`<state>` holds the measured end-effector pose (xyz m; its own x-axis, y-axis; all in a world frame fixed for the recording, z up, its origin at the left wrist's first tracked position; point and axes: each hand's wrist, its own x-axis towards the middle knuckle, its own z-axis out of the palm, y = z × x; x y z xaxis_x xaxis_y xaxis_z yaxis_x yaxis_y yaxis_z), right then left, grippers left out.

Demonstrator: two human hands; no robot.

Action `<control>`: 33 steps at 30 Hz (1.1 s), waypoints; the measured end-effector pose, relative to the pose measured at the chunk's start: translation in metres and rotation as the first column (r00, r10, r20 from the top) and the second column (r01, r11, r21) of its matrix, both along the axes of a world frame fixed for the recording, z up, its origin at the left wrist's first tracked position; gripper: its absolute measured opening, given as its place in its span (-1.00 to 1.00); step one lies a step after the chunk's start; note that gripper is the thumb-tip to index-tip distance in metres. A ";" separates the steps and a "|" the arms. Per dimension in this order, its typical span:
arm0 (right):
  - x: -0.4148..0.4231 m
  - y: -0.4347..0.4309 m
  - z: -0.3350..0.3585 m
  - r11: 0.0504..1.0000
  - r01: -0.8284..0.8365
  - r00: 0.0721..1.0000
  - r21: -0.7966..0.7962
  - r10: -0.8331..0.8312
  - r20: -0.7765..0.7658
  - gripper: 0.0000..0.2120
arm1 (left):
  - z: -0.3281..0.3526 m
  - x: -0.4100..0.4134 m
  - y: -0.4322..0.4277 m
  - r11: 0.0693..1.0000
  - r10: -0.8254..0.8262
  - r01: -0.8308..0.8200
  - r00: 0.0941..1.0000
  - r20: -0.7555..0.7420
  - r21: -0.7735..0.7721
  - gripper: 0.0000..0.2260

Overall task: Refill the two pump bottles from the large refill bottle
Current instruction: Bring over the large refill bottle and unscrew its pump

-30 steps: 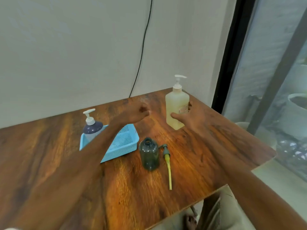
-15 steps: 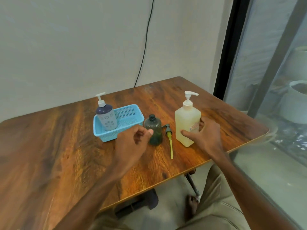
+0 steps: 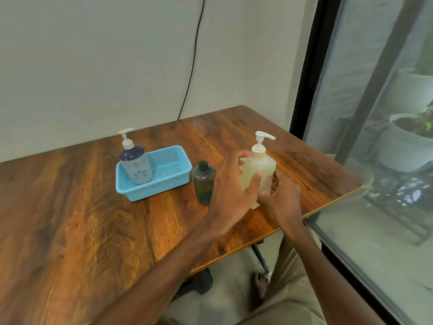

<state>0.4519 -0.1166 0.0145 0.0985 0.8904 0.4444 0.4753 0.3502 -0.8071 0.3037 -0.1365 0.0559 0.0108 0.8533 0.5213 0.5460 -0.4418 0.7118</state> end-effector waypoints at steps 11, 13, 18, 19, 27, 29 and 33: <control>0.010 0.016 0.023 0.990 -0.134 0.989 0.041 0.131 0.062 -0.23 | 0.020 0.004 0.046 0.993 -0.111 0.108 0.991 -0.070 -0.046 -0.67; 0.006 0.020 0.027 0.981 -0.187 0.981 0.050 0.184 0.058 -0.23 | 0.020 0.002 0.049 0.996 -0.078 0.076 0.996 -0.053 -0.042 -0.67; 0.001 0.025 0.018 0.981 -0.181 0.983 0.070 0.181 0.012 -0.20 | 0.018 0.000 0.052 0.999 -0.040 0.039 0.999 -0.035 -0.027 -0.68; 0.001 0.025 0.015 0.982 -0.175 0.984 0.070 0.175 0.009 -0.20 | 0.018 0.002 0.051 0.999 -0.037 0.037 0.999 -0.014 -0.027 -0.70; -0.005 0.023 0.007 0.989 -0.138 0.989 0.048 0.141 -0.043 -0.17 | 0.016 0.021 0.048 0.994 0.110 -0.106 0.976 0.186 -0.033 -0.63; -0.005 0.023 0.007 0.990 -0.133 0.990 0.048 0.135 -0.032 -0.21 | 0.019 0.021 0.051 0.988 0.152 -0.144 0.964 0.220 -0.053 -0.57; -0.005 0.022 0.008 0.991 -0.128 0.991 0.048 0.129 -0.032 -0.26 | 0.021 0.023 0.060 0.975 0.222 -0.219 0.960 0.171 -0.037 -0.49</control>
<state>0.4468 -0.0950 0.0220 0.0005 0.8755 0.4832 0.3961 0.4435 -0.8040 0.3272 -0.0768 0.0772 -0.2671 0.8334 0.4838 0.4966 -0.3111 0.8103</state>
